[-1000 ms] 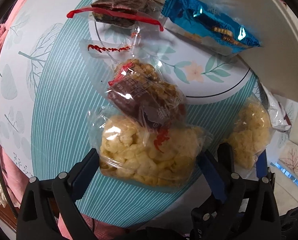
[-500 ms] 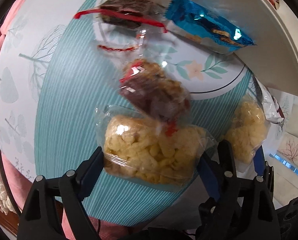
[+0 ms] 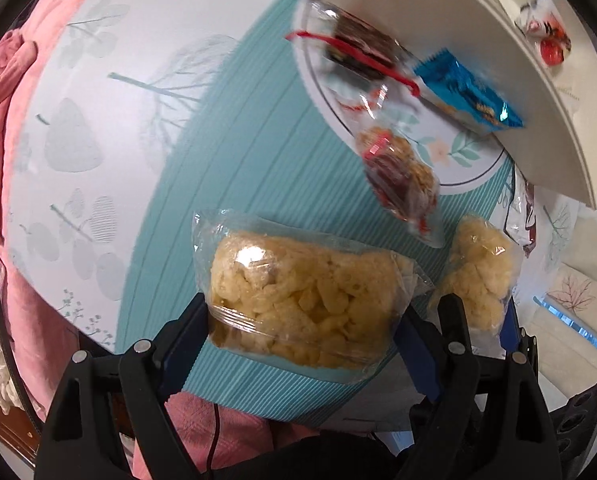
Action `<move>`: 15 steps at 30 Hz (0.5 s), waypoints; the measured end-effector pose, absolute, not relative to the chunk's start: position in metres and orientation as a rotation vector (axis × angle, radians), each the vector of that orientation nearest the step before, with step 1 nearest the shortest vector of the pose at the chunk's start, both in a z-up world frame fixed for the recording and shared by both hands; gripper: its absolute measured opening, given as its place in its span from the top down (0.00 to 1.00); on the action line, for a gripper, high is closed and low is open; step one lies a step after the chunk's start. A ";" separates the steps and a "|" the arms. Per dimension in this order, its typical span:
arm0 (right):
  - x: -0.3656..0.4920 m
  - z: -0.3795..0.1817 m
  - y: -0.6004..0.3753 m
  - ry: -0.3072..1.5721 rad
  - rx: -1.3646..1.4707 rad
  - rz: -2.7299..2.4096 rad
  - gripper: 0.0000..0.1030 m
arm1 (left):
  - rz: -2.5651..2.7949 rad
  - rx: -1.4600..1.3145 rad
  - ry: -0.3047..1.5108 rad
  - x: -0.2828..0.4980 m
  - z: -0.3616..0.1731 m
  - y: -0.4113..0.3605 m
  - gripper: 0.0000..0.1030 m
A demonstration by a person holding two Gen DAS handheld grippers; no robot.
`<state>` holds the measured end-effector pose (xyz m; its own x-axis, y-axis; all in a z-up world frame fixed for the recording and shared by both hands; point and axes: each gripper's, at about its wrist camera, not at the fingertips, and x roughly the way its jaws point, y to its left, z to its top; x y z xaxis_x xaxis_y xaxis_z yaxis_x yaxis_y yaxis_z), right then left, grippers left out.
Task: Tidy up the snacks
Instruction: 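Carry both bags into the tray and open both tools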
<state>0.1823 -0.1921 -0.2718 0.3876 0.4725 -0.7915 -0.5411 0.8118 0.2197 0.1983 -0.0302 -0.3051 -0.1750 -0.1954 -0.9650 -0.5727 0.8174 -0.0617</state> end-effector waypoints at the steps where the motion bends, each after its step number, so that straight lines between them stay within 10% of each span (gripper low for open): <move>1: 0.181 -0.267 -0.190 0.975 -0.079 0.655 0.41 | 0.372 -0.599 1.743 0.197 -0.302 -0.026 0.16; 15: 0.177 -0.207 -0.159 0.865 -0.080 0.714 0.41 | 0.323 -0.579 1.643 0.210 -0.224 0.037 0.16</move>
<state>0.1770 -0.1587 -0.2071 0.4345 0.5411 -0.7200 -0.6037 0.7682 0.2131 0.2100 0.0367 -0.2235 -0.0716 -0.1849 -0.9801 -0.5419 0.8322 -0.1174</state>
